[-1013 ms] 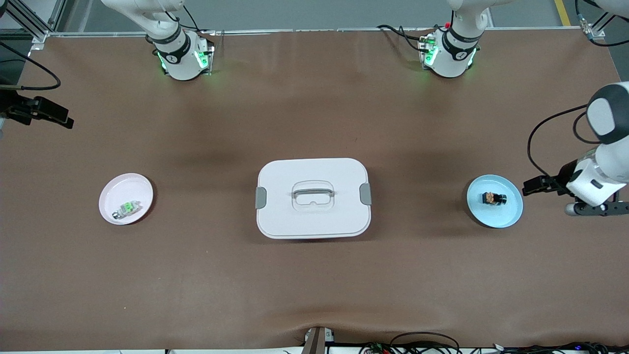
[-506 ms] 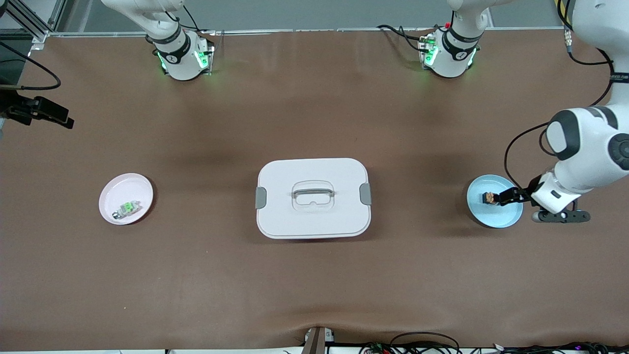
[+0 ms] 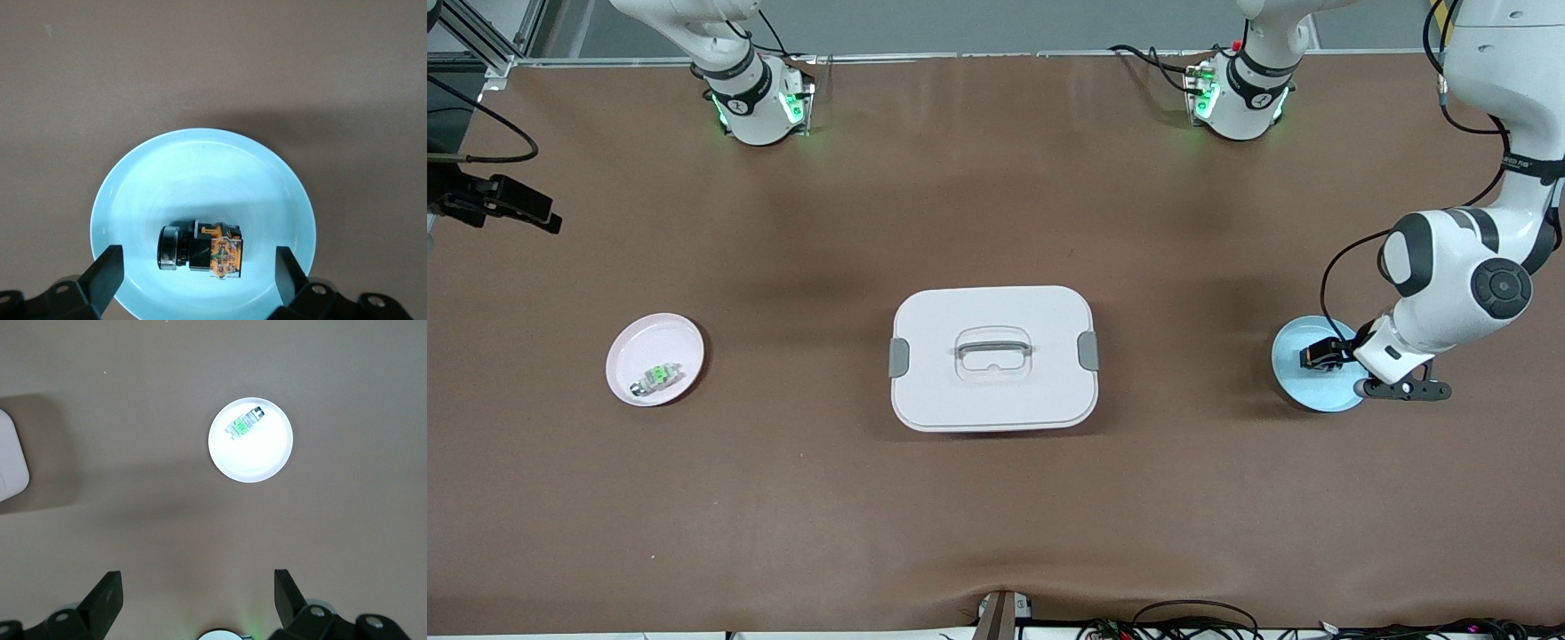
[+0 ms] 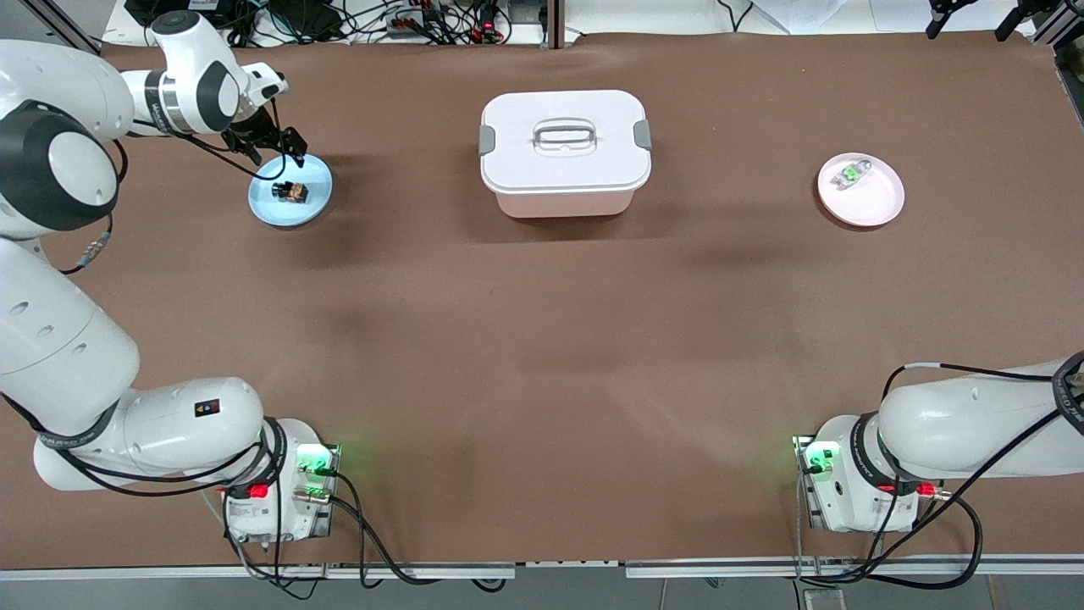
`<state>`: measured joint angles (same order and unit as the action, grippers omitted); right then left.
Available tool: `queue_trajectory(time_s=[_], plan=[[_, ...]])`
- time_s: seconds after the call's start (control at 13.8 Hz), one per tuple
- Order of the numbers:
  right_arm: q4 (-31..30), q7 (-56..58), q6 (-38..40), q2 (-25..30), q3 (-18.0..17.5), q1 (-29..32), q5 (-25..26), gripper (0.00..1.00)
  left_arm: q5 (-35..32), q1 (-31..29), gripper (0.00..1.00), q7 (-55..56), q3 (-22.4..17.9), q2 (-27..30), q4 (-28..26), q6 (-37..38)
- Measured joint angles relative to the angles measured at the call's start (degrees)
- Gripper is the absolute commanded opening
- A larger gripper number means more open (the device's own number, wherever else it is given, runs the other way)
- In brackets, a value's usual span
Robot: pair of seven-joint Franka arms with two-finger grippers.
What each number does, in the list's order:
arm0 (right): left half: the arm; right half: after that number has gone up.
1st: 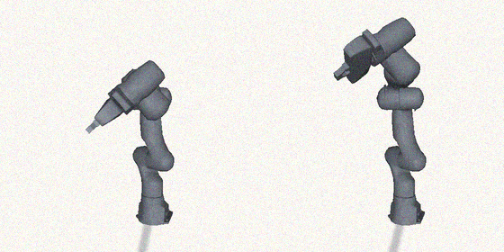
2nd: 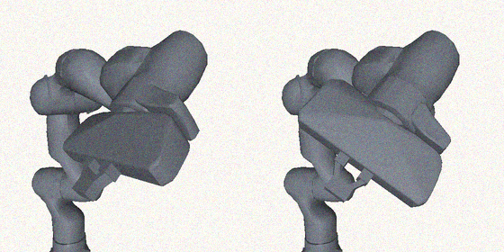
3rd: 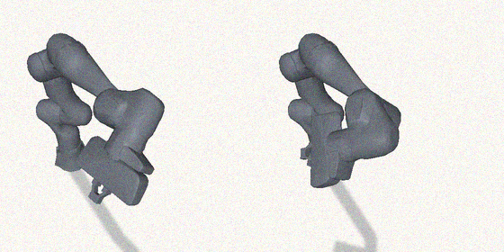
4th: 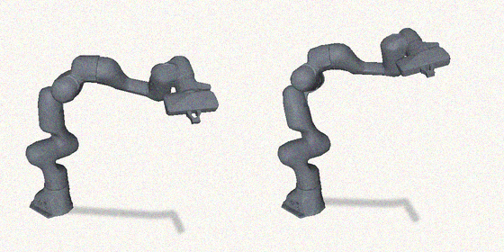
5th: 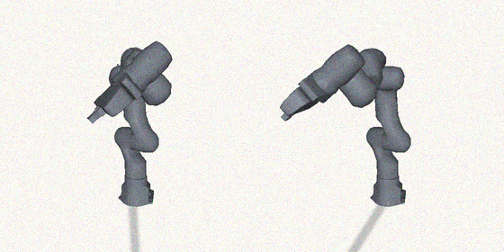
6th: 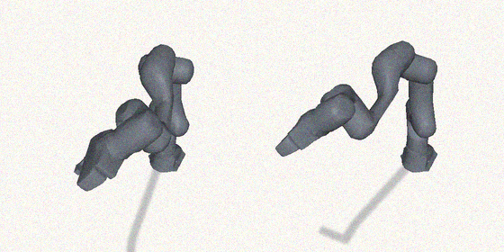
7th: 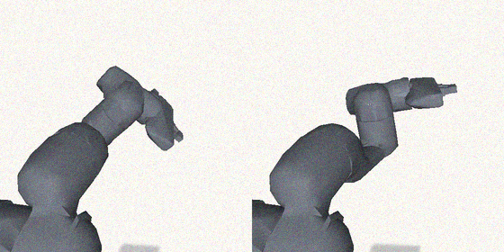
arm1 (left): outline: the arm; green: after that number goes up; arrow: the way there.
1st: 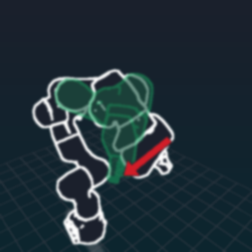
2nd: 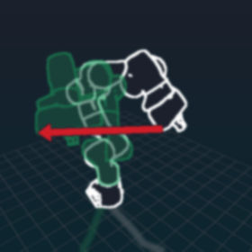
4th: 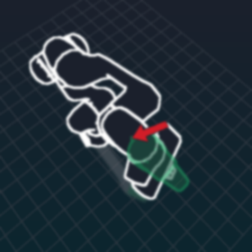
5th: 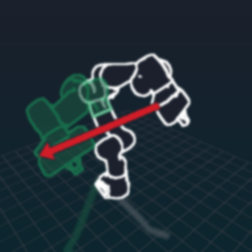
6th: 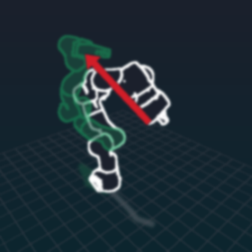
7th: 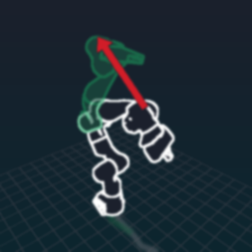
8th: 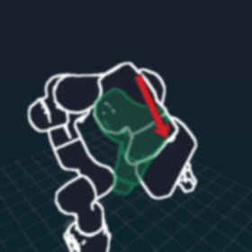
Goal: Transfer orange switch to right arm and place
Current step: 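Lower the left gripper onto the black-orange switch on the blue plate, then close the left gripper on the switch while the right gripper moves inward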
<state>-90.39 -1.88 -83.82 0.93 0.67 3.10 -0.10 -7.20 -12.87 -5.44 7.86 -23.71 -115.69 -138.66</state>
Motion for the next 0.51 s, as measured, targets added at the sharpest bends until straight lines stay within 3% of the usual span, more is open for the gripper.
queue_trajectory(time_s=[0.51], plan=[[1.67, -0.1, -0.19, -0.02, -0.53, -1.9, -0.07, 1.0, -2.1, -0.02, 1.0, 0.0, -0.01, -2.48, -0.04, -1.75]])
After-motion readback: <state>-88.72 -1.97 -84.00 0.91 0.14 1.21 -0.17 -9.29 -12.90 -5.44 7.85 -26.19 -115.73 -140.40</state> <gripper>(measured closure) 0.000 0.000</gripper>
